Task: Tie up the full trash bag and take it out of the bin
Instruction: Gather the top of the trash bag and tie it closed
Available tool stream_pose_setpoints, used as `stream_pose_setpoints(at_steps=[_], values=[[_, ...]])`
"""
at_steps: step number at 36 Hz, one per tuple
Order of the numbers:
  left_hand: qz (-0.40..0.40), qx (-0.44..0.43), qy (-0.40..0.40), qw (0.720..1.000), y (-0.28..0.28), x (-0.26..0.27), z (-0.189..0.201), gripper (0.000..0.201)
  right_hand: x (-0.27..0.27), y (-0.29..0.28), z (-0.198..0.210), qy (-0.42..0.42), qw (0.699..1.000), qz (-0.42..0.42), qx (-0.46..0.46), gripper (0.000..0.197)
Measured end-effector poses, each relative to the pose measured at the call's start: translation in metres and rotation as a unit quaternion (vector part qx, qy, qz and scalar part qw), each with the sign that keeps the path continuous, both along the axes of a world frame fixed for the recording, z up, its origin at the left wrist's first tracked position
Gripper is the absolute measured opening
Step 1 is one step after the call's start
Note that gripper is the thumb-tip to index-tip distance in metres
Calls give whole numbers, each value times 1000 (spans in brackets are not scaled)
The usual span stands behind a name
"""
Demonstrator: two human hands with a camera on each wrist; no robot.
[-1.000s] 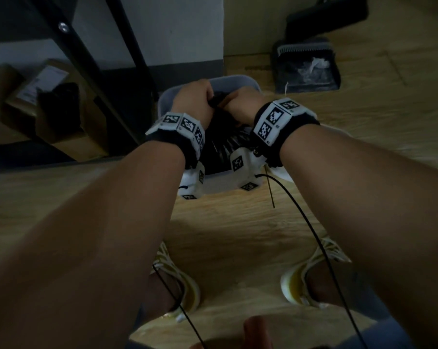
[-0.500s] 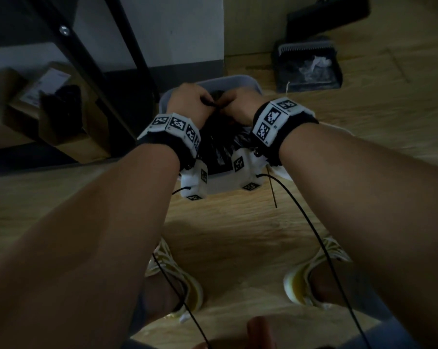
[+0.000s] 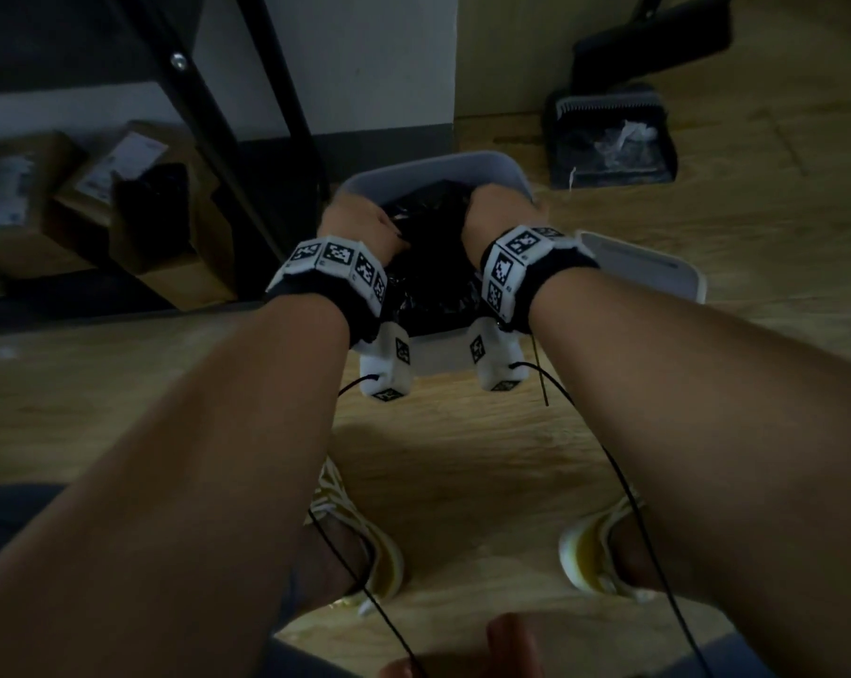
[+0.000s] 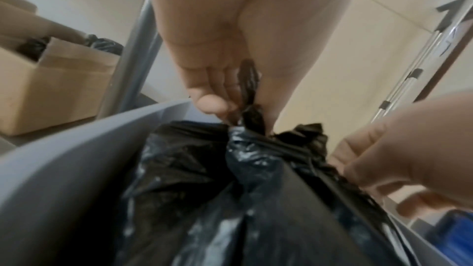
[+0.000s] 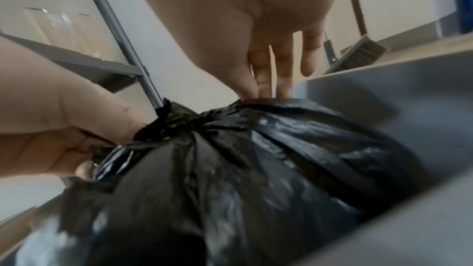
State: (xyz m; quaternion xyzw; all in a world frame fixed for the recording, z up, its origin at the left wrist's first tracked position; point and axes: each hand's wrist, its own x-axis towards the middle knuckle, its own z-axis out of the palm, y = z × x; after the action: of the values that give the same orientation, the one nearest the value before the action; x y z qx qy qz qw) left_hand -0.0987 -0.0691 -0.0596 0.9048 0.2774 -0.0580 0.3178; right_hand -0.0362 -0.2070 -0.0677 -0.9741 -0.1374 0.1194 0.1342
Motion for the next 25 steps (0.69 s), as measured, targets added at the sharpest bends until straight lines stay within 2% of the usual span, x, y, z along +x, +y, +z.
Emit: stream_pose_setpoints(at_steps=[5,9,14,16,19,20,22,25], values=[[-10,52,-7,999,-2,-2,-1,25,-1,0,4,31,998,-22,40,33],[-54,78,8,995,2,-8,-1,30,2,-4,4,81,994,-23,73,39],[-36,121,28,992,4,-16,-5,49,0,0,7,142,990,26,1,43],[-63,137,48,987,2,-16,-7,45,-5,2,11,154,986,44,-33,46],[-80,157,79,981,-2,-16,-9,34,-8,3,6,170,982,59,-60,68],[-74,156,82,982,-3,-15,-8,33,-8,2,3,164,982,62,-69,68],[-74,151,116,979,-5,-15,-8,32,-10,-1,-4,136,984,67,-97,56],[-97,157,155,971,-9,-13,-6,27,-5,-4,-6,127,987,47,-86,44]])
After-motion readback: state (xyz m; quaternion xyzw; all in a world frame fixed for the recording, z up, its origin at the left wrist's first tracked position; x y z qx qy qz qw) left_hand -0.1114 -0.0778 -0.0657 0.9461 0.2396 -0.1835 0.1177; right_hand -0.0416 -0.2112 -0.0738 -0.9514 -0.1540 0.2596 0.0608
